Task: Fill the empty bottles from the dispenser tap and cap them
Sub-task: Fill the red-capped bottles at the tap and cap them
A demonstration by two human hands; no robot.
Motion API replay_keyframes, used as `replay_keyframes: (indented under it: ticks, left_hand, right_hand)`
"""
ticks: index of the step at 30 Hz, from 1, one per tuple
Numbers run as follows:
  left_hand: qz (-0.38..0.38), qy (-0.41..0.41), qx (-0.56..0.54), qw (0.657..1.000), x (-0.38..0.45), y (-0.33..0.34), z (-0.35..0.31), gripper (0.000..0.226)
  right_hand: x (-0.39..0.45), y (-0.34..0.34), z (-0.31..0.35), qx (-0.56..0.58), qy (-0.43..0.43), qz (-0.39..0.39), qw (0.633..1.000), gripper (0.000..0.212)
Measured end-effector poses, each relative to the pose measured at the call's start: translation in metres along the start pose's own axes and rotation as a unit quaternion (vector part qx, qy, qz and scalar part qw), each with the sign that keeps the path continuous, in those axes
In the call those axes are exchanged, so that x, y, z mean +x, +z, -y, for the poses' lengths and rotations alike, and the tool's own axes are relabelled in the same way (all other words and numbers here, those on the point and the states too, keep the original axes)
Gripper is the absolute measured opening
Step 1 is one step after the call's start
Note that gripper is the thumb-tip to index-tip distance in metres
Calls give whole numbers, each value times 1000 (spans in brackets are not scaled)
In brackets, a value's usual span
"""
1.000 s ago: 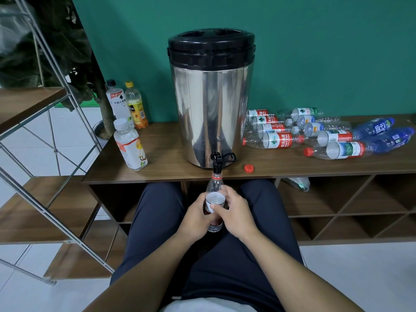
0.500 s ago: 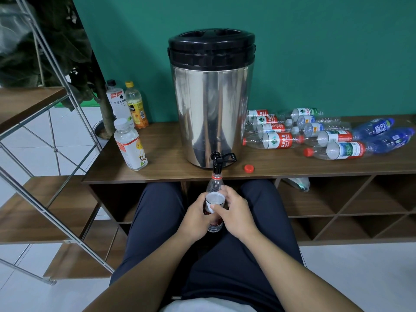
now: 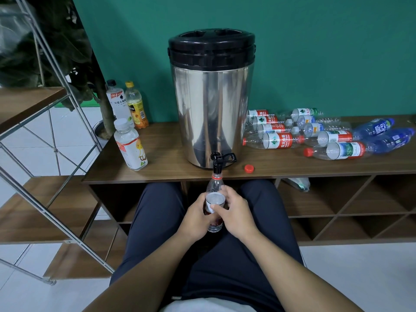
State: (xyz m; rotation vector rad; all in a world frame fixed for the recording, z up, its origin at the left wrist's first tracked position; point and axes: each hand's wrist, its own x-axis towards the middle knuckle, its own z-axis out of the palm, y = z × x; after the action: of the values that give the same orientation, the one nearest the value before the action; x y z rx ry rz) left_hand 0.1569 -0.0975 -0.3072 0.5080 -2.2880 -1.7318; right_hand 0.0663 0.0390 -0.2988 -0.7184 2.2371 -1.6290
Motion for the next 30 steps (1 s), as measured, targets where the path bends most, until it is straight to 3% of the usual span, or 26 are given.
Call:
replay_keyframes:
  ticks: [30]
  left_hand:
    - [1, 4, -2, 1000, -1, 1, -2, 49]
  right_hand:
    - [3, 0, -5, -29, -2, 5, 1000, 65]
